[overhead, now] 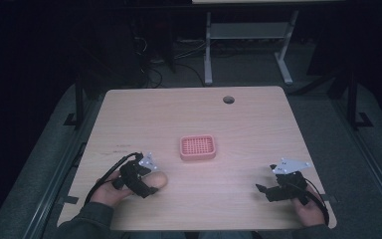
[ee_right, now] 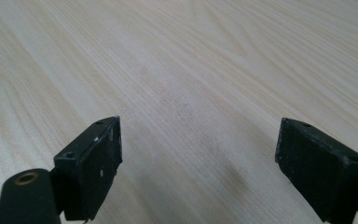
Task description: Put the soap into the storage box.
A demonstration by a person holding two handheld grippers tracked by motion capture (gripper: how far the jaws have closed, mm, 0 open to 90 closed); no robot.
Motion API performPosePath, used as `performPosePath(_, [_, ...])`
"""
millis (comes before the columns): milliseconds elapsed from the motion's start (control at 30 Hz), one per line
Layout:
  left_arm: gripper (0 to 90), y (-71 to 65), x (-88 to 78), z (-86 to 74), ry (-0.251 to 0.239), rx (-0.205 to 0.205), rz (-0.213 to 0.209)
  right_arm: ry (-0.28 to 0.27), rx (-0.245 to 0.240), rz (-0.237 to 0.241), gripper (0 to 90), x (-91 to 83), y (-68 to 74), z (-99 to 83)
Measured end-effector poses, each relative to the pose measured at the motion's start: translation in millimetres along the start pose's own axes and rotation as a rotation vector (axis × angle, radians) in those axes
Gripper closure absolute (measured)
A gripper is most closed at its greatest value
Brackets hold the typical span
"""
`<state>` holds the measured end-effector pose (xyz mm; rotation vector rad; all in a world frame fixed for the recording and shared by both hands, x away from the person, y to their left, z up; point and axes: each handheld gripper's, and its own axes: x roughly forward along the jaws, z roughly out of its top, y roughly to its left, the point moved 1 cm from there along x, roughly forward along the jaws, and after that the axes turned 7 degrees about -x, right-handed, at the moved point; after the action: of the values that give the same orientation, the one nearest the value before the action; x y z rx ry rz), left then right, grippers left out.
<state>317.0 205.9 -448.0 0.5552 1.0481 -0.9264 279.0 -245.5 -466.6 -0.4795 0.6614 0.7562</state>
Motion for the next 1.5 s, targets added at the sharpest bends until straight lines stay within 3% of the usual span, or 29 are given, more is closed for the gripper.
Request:
performPosePath(433, [29.6,1.2,5.9,0.6,0.026,-0.02,-0.017,0.001,0.002,0.003,14.1,0.1,0.5,0.3])
performPosePath(1500, [32.5,-1.9,2.3,3.3,0.019,-0.001,-0.007,0.001,-0.011,-0.001,14.1,-0.6,-0.6,-0.2])
